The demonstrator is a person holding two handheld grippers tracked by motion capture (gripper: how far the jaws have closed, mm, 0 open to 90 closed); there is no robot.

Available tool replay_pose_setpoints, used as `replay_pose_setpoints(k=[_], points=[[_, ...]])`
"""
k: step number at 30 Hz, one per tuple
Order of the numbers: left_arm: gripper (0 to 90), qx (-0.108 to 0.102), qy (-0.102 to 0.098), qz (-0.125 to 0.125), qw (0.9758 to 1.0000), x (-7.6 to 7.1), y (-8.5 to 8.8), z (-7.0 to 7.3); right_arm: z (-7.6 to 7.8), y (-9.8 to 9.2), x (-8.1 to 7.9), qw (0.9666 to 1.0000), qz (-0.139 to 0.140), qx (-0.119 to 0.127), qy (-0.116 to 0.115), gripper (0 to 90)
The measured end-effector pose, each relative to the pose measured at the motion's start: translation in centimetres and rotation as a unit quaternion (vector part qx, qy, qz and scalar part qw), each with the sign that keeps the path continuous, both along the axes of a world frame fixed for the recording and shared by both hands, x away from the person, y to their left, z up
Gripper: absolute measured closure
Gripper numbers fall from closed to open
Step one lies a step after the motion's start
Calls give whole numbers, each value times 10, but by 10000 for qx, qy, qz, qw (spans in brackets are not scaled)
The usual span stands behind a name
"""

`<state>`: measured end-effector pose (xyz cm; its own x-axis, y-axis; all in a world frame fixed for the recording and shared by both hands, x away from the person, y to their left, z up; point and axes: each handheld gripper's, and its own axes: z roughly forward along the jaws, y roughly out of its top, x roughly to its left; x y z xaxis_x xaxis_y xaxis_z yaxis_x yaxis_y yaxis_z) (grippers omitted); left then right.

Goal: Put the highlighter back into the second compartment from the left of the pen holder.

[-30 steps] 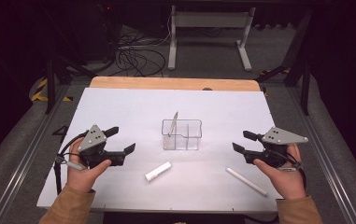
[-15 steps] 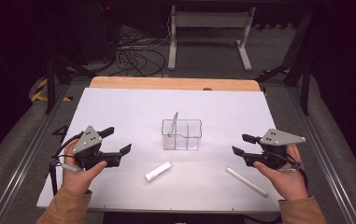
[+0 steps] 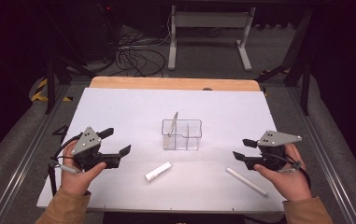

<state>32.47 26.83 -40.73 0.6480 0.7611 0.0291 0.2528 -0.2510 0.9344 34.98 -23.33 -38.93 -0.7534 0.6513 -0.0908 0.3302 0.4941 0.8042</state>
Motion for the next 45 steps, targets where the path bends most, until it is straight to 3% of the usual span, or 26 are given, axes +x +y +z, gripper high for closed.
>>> replay_pose_setpoints(k=[11, 17, 31, 45], points=[[151, -29, 2, 8, 10000, -1, 2, 0, -12, 1, -3, 9956, 150, -761, 520, 413], [151, -35, 32, 12, 10000, -1, 3, 0, -20, 1, -4, 9919, 186, -995, 770, 411], [151, -70, 81, 33, 9999, -2, 4, -1, -35, 10, -2, 9780, 362, -1643, 1235, 467], [154, -68, 78, 50, 9999, -2, 4, -1, -46, 16, 0, 9666, 429, -2025, 1511, 597]])
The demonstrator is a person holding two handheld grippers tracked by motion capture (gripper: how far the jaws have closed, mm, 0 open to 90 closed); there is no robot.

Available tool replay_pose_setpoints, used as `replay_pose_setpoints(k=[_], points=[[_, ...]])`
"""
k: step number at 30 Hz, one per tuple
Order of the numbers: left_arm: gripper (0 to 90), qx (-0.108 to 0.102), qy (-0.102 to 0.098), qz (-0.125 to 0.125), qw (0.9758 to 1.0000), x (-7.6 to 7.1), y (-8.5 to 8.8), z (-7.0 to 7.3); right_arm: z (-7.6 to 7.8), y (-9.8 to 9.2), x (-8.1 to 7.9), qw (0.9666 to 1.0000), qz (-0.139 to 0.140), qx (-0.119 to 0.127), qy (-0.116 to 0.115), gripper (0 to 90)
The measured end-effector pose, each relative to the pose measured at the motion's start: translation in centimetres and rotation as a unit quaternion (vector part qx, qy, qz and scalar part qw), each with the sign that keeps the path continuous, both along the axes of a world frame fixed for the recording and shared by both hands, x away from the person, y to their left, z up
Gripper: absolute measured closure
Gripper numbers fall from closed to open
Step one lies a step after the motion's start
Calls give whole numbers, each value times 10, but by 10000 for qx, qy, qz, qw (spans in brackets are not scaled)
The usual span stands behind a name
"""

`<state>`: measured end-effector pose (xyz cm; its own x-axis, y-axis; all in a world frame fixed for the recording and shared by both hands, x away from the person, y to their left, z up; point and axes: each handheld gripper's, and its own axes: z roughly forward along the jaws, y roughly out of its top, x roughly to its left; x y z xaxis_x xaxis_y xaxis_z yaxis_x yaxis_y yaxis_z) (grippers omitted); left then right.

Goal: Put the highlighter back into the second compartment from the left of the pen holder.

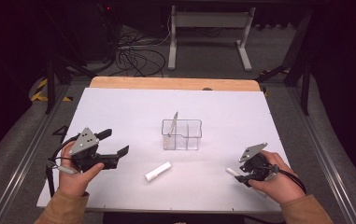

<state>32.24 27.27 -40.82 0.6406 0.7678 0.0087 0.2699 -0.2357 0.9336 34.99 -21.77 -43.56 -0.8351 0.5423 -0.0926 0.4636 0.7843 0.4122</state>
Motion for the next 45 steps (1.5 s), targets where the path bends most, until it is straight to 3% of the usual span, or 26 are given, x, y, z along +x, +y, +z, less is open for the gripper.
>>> replay_pose_setpoints(k=[17, 34, 45], points=[[155, 4, 26, -7, 10000, 0, 0, -1, -11, -1, 2, 9990, -77, -326, 279, 754], [155, -16, 14, -10, 10000, -1, -1, 0, -12, 1, 2, 9985, 70, -503, 197, 789], [155, -3, -11, -5, 10000, -1, 0, 1, 5, 2, 1, 9999, 41, -152, -23, 789]])
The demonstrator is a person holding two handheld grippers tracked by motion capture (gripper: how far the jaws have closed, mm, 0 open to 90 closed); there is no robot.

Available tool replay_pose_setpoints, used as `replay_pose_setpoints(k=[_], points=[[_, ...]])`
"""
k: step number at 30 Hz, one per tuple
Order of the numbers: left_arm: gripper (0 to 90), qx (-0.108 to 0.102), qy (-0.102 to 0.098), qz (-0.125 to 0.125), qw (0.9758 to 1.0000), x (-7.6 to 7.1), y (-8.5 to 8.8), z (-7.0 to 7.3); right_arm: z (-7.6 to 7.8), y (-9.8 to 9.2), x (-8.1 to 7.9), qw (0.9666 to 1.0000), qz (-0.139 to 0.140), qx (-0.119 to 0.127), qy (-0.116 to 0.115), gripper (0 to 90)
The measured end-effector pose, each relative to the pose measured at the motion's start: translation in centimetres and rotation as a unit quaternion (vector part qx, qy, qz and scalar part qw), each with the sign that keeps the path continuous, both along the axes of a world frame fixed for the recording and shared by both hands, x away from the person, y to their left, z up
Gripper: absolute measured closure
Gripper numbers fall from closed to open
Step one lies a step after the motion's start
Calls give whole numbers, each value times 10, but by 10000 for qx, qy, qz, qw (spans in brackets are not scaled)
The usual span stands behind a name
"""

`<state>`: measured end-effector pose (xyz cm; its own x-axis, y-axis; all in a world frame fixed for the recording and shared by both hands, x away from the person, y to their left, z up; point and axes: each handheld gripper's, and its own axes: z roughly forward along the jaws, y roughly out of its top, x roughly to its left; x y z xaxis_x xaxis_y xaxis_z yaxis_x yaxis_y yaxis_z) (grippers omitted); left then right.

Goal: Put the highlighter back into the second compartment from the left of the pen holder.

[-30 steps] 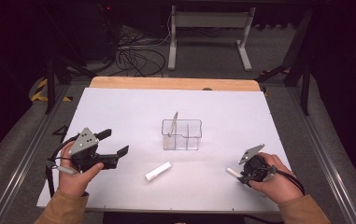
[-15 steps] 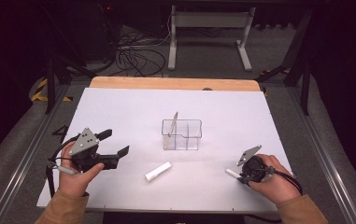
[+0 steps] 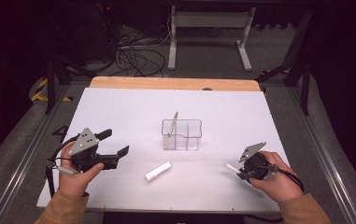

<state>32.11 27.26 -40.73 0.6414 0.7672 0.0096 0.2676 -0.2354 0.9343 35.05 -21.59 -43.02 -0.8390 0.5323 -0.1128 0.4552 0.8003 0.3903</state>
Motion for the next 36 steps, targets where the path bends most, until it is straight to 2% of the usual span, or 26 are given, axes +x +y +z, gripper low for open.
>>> replay_pose_setpoints(k=[9, 14, 20, 26, 30, 36], points=[[156, -1, -16, -8, 10000, -1, 0, 0, 10, 2, 0, 9998, 12, 143, -110, 789], [155, -35, -14, -7, 10000, -1, 0, 1, 18, 3, 0, 9988, 2, 389, -313, 789], [154, -35, -16, -14, 10000, -1, 0, 1, 31, 6, 0, 9954, 23, 753, -598, 789], [154, -29, -14, -24, 10000, -2, -1, 1, 42, 8, 1, 9897, 10, 1149, -852, 789], [154, -23, -7, -22, 10000, -2, 0, 1, 49, 10, 2, 9839, -20, 1475, -1009, 789], [154, -22, -3, -32, 10000, -2, -1, 1, 59, 12, 4, 9733, -22, 1946, -1219, 789]])
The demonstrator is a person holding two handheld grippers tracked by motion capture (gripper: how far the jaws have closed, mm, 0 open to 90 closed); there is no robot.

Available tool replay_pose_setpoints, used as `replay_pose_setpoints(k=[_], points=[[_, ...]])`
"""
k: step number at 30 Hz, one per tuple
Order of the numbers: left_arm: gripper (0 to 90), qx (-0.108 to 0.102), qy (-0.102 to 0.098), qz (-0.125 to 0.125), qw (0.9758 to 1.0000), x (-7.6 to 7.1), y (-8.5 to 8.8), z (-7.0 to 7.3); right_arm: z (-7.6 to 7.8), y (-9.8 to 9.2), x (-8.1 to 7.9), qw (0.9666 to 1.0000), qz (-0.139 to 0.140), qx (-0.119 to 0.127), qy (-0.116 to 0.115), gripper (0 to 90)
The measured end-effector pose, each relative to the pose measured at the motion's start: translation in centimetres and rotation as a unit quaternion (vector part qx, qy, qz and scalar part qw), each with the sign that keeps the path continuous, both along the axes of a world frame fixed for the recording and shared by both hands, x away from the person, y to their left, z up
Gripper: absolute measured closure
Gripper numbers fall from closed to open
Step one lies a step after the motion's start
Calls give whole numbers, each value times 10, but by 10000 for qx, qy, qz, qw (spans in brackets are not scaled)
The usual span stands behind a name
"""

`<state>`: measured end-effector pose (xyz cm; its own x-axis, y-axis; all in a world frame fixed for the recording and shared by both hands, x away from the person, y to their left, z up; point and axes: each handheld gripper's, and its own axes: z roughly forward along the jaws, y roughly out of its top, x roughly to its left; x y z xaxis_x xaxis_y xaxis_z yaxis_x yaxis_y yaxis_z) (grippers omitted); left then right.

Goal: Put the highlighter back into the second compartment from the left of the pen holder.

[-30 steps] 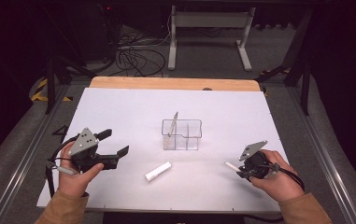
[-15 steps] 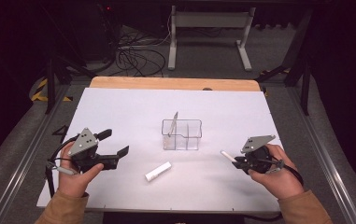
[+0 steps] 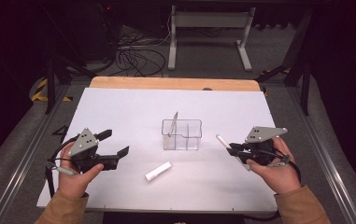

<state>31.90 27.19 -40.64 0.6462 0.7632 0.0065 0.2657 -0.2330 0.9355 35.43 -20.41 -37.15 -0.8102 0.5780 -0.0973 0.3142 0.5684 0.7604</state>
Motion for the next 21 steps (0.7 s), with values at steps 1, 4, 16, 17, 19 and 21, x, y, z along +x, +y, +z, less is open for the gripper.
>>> replay_pose_setpoints(k=[1, 4, 16, 17, 19, 21], points=[[155, 3, 2, 1, 10000, 0, 0, 0, 1, 0, 0, 10000, 13, 71, -27, 789], [155, 2, -3, 10, 10000, 0, 0, 0, 5, 2, 1, 9996, 16, 272, -123, 789], [155, 23, -21, 2, 10000, -1, 1, 1, 15, 7, 6, 9944, 53, 965, -428, 789], [155, 2, -10, 9, 10000, -1, 1, 1, 16, 7, 6, 9938, 39, 1017, -454, 789], [155, 4, -10, 8, 10000, -1, 1, 1, 17, 8, 6, 9931, 38, 1063, -489, 789], [155, 4, -11, 8, 10000, -1, 1, 1, 18, 10, 7, 9925, 55, 1101, -524, 789]])
